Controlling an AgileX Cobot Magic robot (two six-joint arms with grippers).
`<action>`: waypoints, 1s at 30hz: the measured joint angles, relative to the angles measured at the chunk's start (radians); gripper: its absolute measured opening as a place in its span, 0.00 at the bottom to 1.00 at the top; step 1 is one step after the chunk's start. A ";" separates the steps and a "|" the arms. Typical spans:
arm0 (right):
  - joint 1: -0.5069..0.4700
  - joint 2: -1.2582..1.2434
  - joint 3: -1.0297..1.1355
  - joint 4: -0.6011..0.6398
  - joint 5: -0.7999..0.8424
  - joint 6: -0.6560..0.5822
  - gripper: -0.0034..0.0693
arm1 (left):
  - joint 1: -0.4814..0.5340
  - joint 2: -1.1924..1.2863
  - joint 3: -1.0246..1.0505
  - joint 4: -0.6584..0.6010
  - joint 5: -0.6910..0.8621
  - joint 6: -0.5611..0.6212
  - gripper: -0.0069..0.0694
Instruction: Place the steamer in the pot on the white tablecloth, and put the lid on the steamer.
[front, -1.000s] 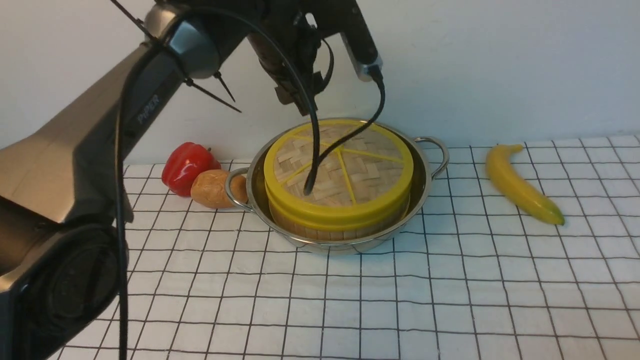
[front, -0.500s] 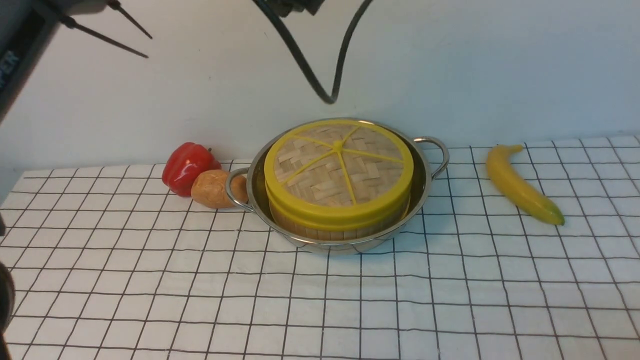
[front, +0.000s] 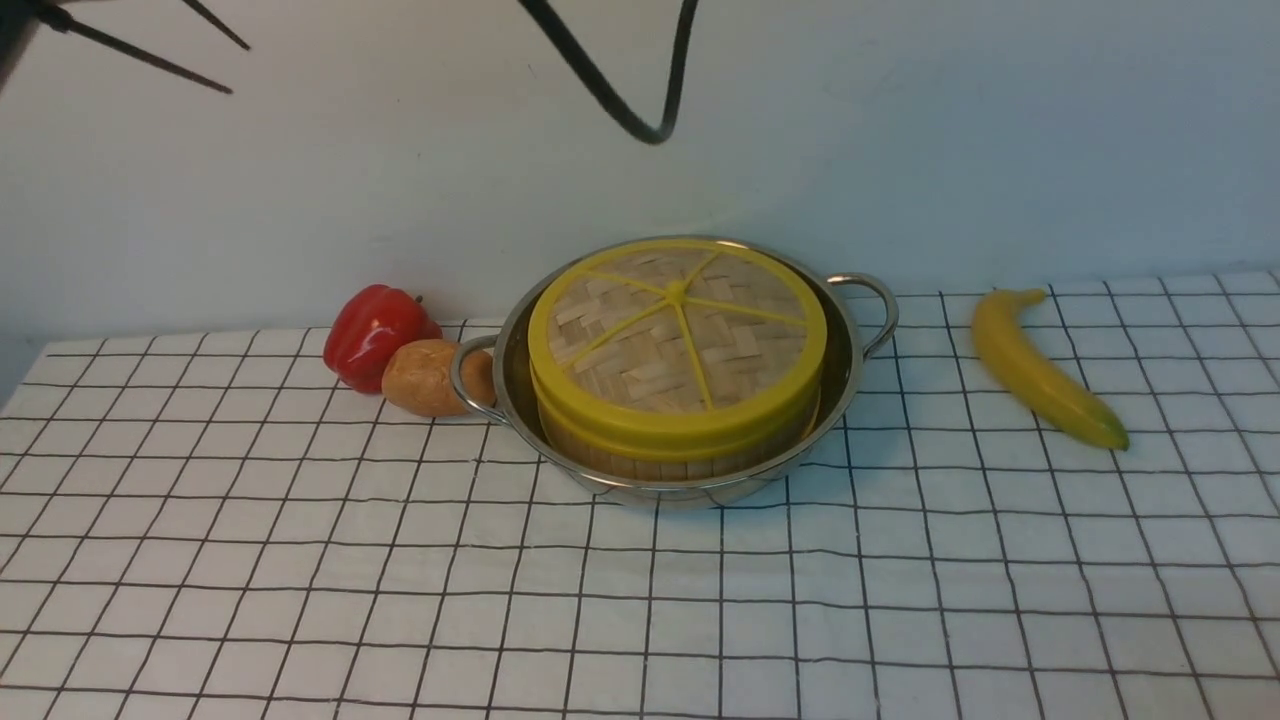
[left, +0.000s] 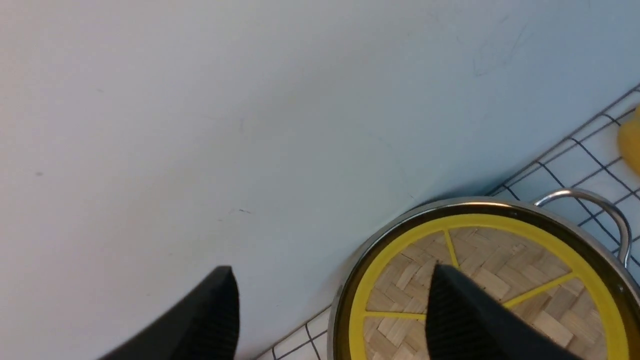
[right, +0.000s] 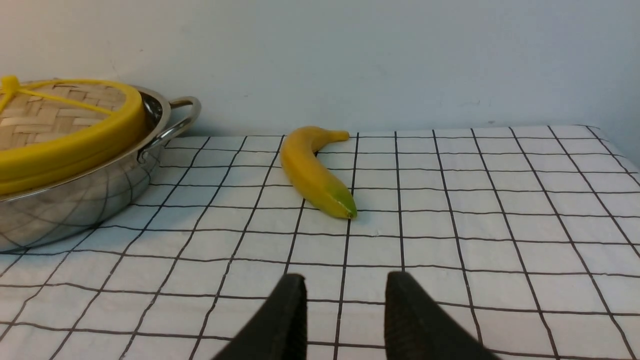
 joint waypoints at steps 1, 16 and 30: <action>0.000 0.000 0.000 0.000 0.000 0.000 0.38 | 0.000 -0.006 0.002 0.001 0.002 -0.003 0.70; 0.000 0.000 0.000 0.000 0.000 0.000 0.38 | 0.198 -0.736 0.891 -0.159 -0.381 -0.028 0.70; 0.000 0.000 0.000 0.000 0.000 0.000 0.38 | 0.492 -1.581 2.104 -0.245 -0.860 -0.066 0.70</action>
